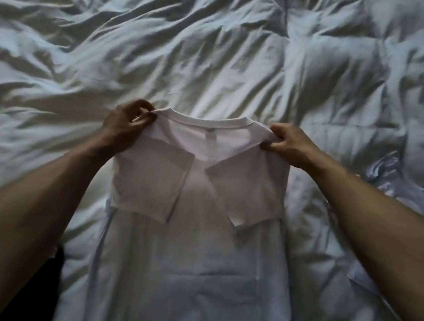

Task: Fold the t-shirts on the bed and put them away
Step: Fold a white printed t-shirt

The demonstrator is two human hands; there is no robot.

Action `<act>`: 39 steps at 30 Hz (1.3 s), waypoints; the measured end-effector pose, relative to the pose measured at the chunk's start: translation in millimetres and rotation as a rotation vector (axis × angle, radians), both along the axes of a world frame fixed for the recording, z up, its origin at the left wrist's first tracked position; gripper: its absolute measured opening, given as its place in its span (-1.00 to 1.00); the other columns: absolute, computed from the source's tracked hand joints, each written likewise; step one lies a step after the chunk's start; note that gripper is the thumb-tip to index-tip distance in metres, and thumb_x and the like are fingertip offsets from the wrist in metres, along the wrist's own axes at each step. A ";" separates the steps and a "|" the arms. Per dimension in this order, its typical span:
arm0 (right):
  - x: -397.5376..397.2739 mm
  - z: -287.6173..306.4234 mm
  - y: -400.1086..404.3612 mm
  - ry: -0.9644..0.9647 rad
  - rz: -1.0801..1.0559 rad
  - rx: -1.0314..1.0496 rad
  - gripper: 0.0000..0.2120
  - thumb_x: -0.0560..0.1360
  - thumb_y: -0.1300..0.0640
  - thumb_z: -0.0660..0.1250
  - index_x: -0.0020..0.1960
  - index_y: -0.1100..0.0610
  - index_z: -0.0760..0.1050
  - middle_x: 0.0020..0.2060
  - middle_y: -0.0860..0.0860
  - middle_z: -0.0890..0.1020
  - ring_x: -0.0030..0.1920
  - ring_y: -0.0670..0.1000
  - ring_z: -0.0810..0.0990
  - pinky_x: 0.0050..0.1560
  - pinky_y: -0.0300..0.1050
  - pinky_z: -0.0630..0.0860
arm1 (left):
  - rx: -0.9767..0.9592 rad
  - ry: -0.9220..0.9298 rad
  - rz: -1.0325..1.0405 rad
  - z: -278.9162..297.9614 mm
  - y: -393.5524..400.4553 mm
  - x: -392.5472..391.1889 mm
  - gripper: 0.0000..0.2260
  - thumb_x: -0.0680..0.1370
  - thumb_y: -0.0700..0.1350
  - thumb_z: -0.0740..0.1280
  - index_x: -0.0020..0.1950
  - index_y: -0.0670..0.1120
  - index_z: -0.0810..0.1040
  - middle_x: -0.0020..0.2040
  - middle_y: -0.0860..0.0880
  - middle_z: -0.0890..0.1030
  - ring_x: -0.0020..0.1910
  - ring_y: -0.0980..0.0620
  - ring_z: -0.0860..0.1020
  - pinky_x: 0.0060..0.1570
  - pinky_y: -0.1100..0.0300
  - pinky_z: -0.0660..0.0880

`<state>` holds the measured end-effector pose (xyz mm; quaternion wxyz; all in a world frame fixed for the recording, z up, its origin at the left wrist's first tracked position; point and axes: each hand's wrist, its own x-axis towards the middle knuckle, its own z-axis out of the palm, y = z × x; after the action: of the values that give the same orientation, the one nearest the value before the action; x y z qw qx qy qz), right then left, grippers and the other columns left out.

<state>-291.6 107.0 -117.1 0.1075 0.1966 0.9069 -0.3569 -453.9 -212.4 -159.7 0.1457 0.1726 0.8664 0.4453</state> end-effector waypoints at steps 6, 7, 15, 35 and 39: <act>65.7 36.1 -38.2 -0.044 -0.071 0.107 -0.68 0.48 0.16 0.44 -0.33 0.08 0.34 -0.37 -0.05 0.43 -0.27 0.00 0.39 -0.34 -0.22 0.28 | -0.006 0.063 -0.051 47.1 -39.1 65.5 -0.98 0.60 -0.12 0.36 -0.03 -0.02 0.56 -0.23 -0.05 0.55 -0.41 0.26 0.44 -0.42 0.46 0.29; 78.6 41.3 -46.6 -0.052 -0.079 0.130 -0.68 0.48 0.16 0.44 -0.32 0.07 0.34 -0.36 -0.06 0.44 -0.24 0.01 0.41 -0.33 -0.25 0.29 | -0.023 0.082 -0.065 53.4 -46.6 79.8 -0.97 0.60 -0.12 0.36 -0.03 -0.01 0.55 -0.25 -0.02 0.55 -0.40 0.27 0.46 -0.41 0.46 0.31; 219.0 52.3 -121.2 0.070 -0.054 0.299 -0.94 0.46 0.23 0.41 -0.10 0.15 0.54 -0.13 0.17 0.61 -0.06 0.20 0.58 -0.18 -0.01 0.37 | -0.240 0.434 -0.319 64.7 -138.9 237.1 -0.79 0.59 0.06 0.24 -0.01 -0.06 0.55 -0.25 -0.03 0.58 -0.33 -0.14 0.58 -0.35 0.11 0.44; 449.0 -87.1 -222.9 0.332 -0.279 0.184 -0.50 0.46 -0.30 0.28 0.12 0.10 0.59 0.11 0.11 0.53 0.18 0.13 0.48 0.20 0.00 0.40 | -0.336 0.276 0.338 -45.6 -229.2 427.7 -0.60 0.51 0.16 0.33 0.12 -0.15 0.57 0.01 -0.19 0.57 -0.01 -0.24 0.52 0.02 -0.07 0.44; 390.0 -87.8 -199.2 0.166 -0.572 0.005 -0.18 0.37 -0.28 0.44 0.39 0.23 0.32 0.27 0.25 0.47 0.28 0.25 0.46 0.26 0.12 0.43 | -0.432 -0.023 0.443 -57.6 -205.9 382.2 -0.37 0.47 0.19 0.43 0.36 -0.20 0.40 0.27 -0.30 0.45 0.24 -0.30 0.42 0.22 -0.08 0.37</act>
<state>98.4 -92.1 -205.0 -0.0726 0.4145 0.8212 -0.3854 -71.7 -418.3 -217.2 0.0883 -0.0607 0.9558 0.2738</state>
